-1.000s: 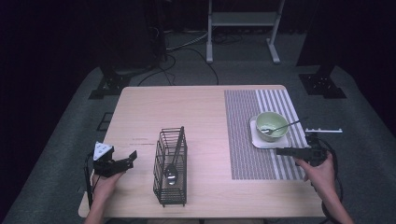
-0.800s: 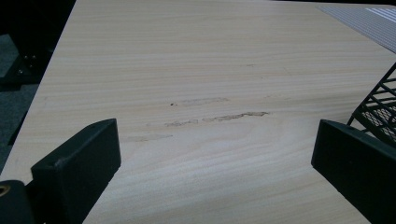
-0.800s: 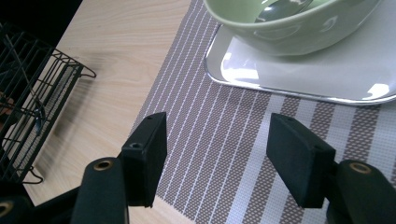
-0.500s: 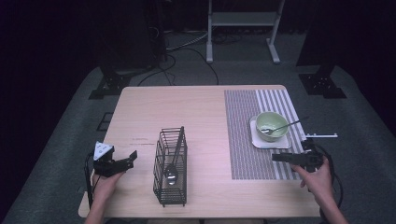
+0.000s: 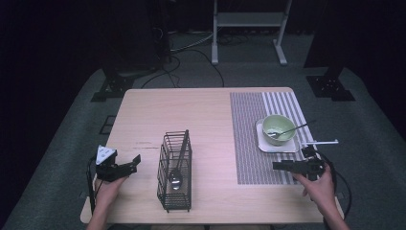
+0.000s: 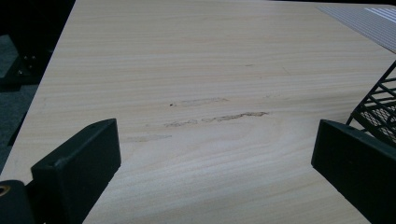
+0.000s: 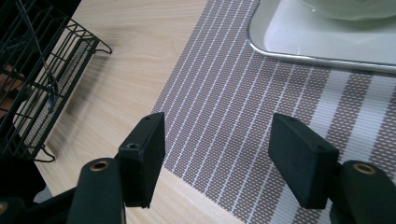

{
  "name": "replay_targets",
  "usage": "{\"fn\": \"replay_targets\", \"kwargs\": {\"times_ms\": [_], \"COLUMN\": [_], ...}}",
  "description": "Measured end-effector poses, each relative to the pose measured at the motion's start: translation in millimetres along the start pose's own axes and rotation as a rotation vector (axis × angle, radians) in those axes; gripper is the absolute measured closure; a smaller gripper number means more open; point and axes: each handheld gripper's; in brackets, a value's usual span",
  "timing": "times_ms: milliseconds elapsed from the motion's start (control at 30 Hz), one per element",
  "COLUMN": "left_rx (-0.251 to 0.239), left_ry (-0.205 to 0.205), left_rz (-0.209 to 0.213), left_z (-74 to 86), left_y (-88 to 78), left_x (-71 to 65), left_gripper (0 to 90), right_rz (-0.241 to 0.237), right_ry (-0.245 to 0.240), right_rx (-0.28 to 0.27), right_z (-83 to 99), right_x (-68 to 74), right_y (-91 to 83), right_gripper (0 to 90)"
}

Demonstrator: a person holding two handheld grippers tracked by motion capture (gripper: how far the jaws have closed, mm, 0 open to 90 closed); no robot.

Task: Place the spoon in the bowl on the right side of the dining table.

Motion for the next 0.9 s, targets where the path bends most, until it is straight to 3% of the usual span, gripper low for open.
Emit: {"fn": "replay_targets", "kwargs": {"times_ms": [500, 900], "left_rx": [0.000, 0.001], "left_ry": [0.001, 0.004], "left_rz": [-0.001, -0.001], "left_z": [-0.1, -0.1], "left_y": [-0.1, -0.2], "left_x": [-0.5, -0.7], "left_gripper": [0.4, 0.4], "right_rz": [-0.023, -0.031], "right_ry": [-0.059, -0.084], "right_rx": [0.030, 0.049], "right_z": [2.3, 5.1], "right_x": [22.2, 31.5], "right_y": [11.2, 18.3], "right_gripper": [35.1, 34.9]}}
Point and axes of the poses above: each handheld gripper's, and its own axes: y roughly forward along the jaws, z roughly out of its underside, x roughly to its left, and after that the axes turned 9 degrees about x, right-handed
